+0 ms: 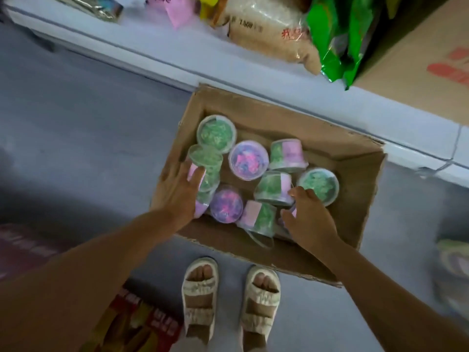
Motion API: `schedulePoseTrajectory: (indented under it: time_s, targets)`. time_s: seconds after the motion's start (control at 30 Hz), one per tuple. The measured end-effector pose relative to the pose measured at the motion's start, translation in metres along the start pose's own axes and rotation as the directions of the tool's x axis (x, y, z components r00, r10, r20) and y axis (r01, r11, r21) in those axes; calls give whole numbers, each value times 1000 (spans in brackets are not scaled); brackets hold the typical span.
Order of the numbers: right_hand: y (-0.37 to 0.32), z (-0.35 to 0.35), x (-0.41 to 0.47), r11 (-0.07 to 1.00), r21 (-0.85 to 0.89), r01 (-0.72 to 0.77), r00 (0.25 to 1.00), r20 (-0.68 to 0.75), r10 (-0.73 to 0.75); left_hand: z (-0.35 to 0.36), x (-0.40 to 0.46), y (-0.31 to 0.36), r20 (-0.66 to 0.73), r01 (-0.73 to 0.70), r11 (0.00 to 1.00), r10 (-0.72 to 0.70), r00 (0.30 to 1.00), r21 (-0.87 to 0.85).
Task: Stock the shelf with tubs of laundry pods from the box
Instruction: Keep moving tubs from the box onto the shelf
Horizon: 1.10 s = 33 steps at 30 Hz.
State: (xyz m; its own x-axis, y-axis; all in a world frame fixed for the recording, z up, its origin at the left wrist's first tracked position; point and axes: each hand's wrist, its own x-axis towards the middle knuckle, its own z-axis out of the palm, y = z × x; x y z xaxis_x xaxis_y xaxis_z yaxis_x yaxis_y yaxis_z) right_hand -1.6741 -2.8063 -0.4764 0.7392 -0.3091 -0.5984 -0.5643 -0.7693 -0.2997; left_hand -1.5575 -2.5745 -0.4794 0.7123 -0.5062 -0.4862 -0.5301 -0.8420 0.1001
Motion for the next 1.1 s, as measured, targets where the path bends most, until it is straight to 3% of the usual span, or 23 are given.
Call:
schedulePoseTrajectory:
  time_s: [0.13, 0.3, 0.43, 0.67, 0.8, 0.97, 1.1]
  targets:
    - [23, 37, 39, 1000, -12, -23, 1000, -10, 23, 39, 37, -7, -25, -32, 992, 35, 999, 123]
    - [40, 65, 80, 994, -92, 66, 998, -15, -67, 73, 61, -15, 22, -44, 979, 40, 999, 199]
    - [50, 82, 102, 979, -188, 81, 995, 65, -70, 95, 70, -28, -103, -99, 954, 133, 986, 281]
    - [56, 82, 120, 972, -208, 106, 994, 4, -108, 97, 84, -32, -203, -178, 915, 263, 943, 362]
    - [46, 78, 109, 980, -190, 64, 996, -45, -74, 85, 81, -24, -177, -191, 907, 272, 946, 374]
    - [26, 44, 78, 991, -128, 31, 994, -98, -44, 46, 64, -5, -165, -195, 931, 254, 953, 308]
    - [12, -2, 45, 999, 52, 1, 984, -176, 8, -9, 37, 19, -188, -131, 989, 141, 972, 65]
